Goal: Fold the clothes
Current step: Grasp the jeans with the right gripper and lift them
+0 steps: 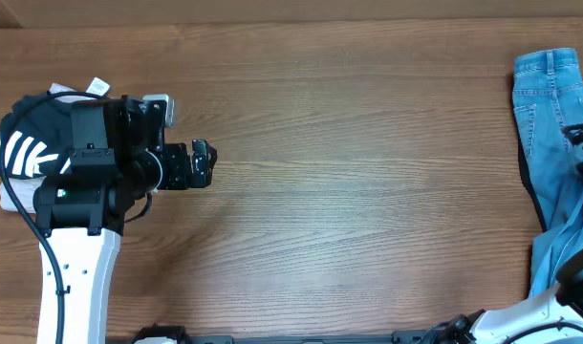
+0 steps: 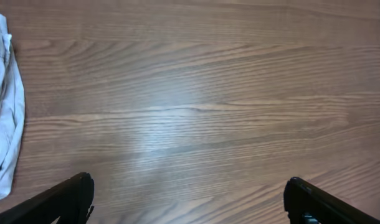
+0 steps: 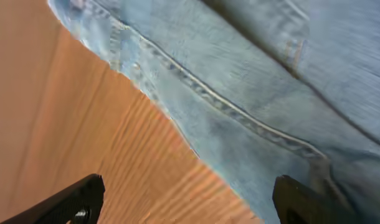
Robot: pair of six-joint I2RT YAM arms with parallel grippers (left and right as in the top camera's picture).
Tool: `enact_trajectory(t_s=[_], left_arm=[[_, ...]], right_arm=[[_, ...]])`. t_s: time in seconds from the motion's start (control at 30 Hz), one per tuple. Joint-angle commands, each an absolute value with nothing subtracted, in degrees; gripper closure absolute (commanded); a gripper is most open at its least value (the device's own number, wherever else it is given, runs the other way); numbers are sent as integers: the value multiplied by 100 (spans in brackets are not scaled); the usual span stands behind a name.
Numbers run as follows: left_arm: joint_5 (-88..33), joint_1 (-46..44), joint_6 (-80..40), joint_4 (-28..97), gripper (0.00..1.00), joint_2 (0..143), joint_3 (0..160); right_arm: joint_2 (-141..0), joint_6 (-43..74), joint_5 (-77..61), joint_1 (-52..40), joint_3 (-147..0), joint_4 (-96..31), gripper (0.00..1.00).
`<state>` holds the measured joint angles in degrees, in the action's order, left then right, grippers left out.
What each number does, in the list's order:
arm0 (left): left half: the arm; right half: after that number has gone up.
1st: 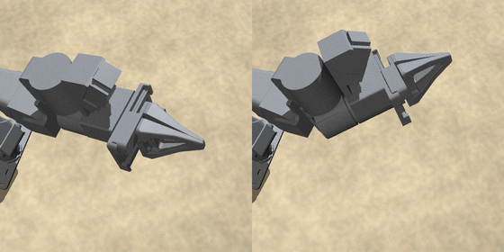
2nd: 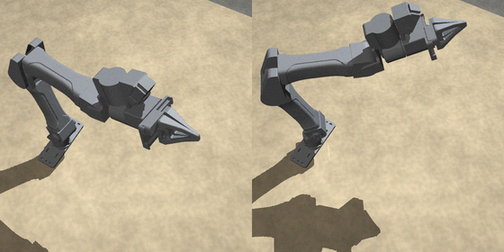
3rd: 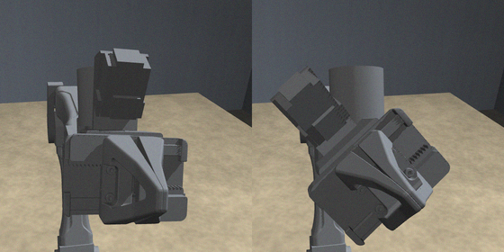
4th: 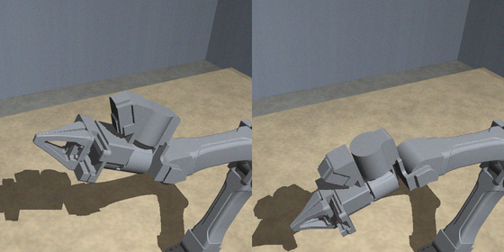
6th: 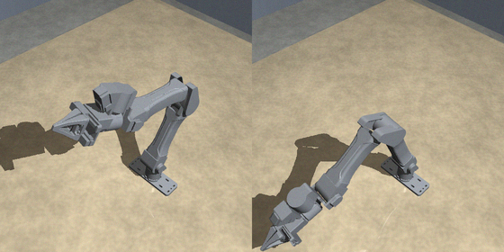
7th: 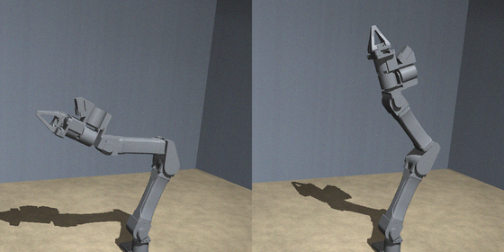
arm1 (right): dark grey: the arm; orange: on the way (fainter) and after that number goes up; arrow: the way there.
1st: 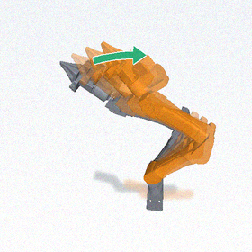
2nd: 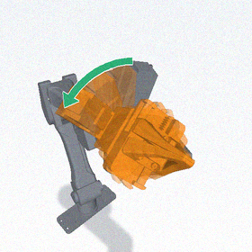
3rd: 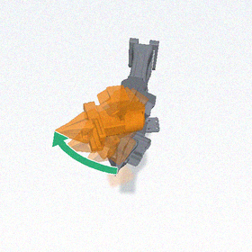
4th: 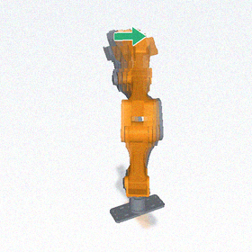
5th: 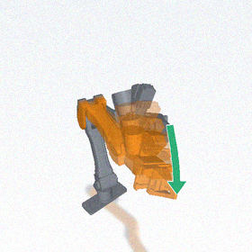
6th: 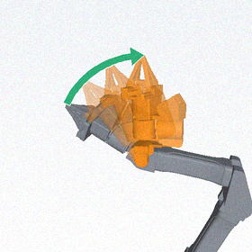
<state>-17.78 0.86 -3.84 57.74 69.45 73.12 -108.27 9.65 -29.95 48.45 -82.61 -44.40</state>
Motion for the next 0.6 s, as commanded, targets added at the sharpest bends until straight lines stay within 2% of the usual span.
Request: enact_trajectory(t_s=[0.0,0.23,0.5,0.57], left_arm=[[-1754,110,-207,5754,0,6965,7439],[-1739,110,-121,5752,0,6976,7439],[-1739,110,27,5765,0,6976,7439],[-1741,110,78,5739,0,6976,7439]], right_arm=[[-10770,1120,-2519,5094,-8374,-4598,9],[-10770,1404,-1352,5122,-8374,-4541,5],[-10770,1398,-1227,5157,-8377,-4501,0],[-10770,1398,-1223,5155,-8374,-4821,0]])
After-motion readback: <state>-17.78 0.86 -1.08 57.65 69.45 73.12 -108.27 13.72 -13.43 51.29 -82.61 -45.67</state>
